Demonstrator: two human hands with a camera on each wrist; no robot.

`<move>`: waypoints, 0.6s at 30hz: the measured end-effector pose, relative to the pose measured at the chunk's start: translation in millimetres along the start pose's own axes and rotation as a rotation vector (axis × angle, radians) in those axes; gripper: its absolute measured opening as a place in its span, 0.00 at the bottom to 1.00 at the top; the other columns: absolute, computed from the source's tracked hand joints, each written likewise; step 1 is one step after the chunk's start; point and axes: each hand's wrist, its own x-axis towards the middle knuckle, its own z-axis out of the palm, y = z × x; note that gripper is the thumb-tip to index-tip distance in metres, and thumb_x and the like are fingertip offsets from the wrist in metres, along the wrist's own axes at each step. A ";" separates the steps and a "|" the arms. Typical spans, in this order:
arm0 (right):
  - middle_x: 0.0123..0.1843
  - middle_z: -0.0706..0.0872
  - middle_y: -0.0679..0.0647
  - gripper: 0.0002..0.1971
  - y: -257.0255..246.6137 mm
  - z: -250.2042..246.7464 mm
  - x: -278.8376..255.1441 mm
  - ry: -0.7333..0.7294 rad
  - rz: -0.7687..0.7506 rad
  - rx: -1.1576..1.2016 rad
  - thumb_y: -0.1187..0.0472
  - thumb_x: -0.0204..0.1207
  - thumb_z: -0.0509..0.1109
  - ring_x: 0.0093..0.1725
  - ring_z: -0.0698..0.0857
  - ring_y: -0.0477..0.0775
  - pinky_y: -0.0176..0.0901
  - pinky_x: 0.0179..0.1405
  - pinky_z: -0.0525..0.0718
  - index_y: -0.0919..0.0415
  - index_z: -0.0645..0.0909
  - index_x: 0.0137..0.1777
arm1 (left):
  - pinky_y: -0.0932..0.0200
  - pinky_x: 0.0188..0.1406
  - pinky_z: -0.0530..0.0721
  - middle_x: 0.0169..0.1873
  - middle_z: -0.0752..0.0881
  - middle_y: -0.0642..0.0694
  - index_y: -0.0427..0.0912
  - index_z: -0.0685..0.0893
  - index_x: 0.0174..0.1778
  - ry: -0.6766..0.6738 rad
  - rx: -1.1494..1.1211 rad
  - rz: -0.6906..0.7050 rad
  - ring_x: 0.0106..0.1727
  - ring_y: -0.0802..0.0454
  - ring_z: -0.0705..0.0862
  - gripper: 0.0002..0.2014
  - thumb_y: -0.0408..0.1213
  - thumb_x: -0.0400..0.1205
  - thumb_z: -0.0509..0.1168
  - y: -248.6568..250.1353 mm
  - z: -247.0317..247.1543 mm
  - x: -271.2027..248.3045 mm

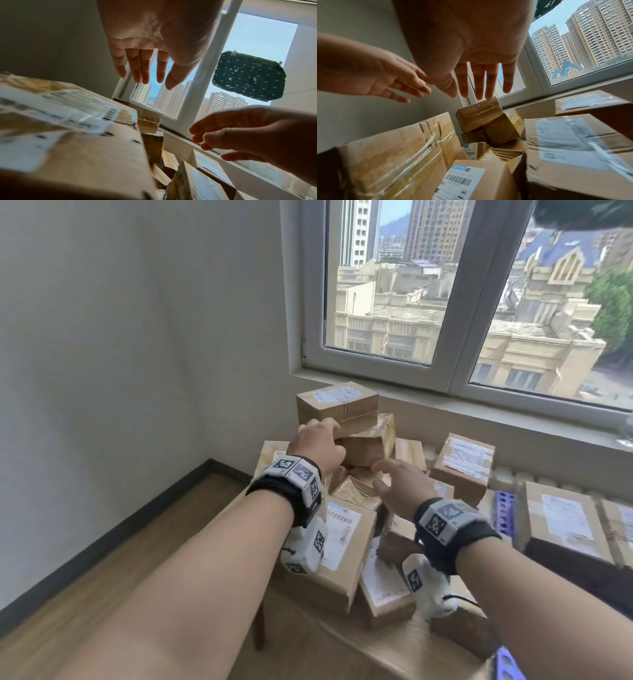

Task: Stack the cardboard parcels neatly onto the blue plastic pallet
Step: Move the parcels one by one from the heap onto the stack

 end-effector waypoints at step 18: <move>0.63 0.85 0.55 0.25 -49.5 36.5 49.9 -0.195 0.045 0.094 0.41 0.85 0.54 0.59 0.83 0.54 0.50 0.60 0.81 0.58 0.74 0.72 | 0.46 0.73 0.73 0.76 0.68 0.39 0.45 0.65 0.79 -0.091 -0.136 -0.392 0.74 0.40 0.71 0.33 0.46 0.79 0.66 -79.3 -31.6 15.8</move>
